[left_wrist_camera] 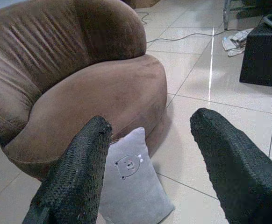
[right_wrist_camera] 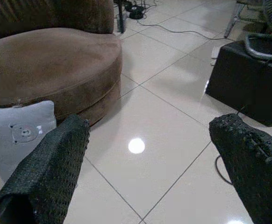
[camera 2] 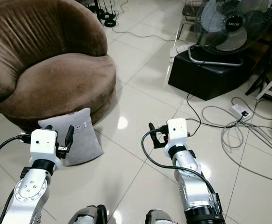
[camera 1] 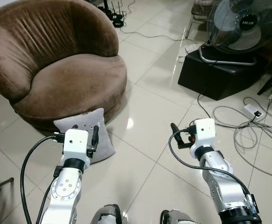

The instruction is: Move the pillow to the sofa from floor

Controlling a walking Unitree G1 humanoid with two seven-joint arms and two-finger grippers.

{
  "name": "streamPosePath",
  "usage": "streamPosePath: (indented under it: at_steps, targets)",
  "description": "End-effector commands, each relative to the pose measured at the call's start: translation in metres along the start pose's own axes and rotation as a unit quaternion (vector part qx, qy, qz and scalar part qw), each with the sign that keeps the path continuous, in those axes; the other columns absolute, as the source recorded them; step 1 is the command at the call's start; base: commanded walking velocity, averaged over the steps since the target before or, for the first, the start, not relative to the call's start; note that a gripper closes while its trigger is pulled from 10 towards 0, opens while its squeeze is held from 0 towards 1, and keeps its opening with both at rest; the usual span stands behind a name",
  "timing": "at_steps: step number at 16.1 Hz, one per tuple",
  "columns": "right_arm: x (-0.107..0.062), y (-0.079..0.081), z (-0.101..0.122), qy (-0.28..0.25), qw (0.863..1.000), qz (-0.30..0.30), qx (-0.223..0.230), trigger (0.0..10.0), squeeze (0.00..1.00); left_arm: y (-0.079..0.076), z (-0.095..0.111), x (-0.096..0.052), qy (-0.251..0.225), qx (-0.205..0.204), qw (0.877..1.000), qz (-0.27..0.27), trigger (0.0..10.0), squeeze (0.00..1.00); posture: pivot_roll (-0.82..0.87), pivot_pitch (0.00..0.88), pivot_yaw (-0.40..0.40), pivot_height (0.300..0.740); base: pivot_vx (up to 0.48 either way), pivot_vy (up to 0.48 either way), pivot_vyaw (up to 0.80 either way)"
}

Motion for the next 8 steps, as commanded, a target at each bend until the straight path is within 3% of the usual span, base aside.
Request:
streamPosePath:
  at_steps: [1,3,8]
  targets:
    - [-0.0004,0.0014,0.0012,0.000,1.000,0.005,-0.004,10.0,0.00,0.0036,0.0033,-0.0010,-0.008,0.000,1.000,0.009,10.0,0.00,0.03,0.162,0.020,0.740,0.000,0.000,0.00]
    - [0.0005,0.0017,0.0027,-0.003,1.000,0.008,-0.003,10.0,0.00,0.0027,0.0036,-0.0005,-0.008,0.000,1.000,0.008,10.0,0.00,0.03,0.168,0.022,0.740,0.000,0.000,0.00]
    - [0.0046,0.0042,0.0082,-0.014,1.000,0.015,-0.002,10.0,0.00,0.0023,0.0056,0.0066,-0.012,-0.004,1.000,0.006,10.0,0.00,0.02,0.153,0.027,0.740,0.000,0.000,0.75]
Point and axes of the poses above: a point about 5 cm out from each wrist's last joint towards the gripper, its own x axis pointing out of the wrist towards the gripper, its own z axis along the axis of the wrist's last joint, y = z × x, the point moved 2 cm from there along x, pointing out of the wrist towards the gripper, and after that the axes turned 11 degrees about -x, right-handed, at the moved point
